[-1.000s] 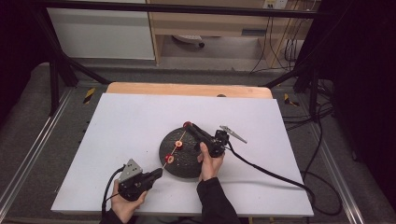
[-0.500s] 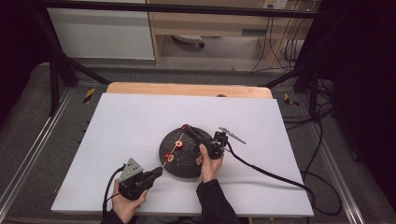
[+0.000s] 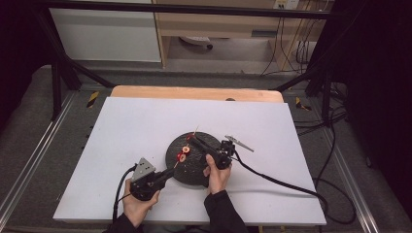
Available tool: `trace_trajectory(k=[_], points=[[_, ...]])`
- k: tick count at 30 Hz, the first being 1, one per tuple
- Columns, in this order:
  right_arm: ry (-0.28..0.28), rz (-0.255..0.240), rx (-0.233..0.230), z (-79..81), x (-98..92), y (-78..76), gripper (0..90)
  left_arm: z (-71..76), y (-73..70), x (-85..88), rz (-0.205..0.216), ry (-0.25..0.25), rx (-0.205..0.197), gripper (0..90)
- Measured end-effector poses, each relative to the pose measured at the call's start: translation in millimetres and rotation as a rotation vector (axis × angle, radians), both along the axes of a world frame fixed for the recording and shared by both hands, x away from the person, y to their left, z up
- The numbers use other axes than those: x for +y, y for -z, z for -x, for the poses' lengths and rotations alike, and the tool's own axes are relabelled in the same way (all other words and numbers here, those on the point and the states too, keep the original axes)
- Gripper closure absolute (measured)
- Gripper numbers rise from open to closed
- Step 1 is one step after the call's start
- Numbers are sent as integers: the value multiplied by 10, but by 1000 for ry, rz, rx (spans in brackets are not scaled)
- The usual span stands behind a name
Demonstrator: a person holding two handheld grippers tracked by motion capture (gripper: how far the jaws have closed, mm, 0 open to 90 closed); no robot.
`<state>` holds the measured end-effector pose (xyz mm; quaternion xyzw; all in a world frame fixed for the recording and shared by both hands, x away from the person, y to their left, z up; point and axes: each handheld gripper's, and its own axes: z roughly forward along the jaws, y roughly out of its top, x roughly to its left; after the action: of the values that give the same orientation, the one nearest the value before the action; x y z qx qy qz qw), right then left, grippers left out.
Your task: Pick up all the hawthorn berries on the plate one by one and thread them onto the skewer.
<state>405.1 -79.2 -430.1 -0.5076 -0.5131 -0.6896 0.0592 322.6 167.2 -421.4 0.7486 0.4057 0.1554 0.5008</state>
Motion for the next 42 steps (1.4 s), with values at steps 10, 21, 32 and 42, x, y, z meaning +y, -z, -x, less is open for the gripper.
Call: trace_trajectory(k=[10,21,32,42], points=[[-28,31,-10,66,14,17,617,-118,-54,-73,-10,1,-6,885],[-60,94,-9,82,10,29,540,-110,-15,39,-20,22,1,885],[-144,366,-38,69,-122,-107,239,1,21,516,-56,13,10,884],[-238,582,-6,-10,-183,-68,148,21,51,751,-89,12,27,883]])
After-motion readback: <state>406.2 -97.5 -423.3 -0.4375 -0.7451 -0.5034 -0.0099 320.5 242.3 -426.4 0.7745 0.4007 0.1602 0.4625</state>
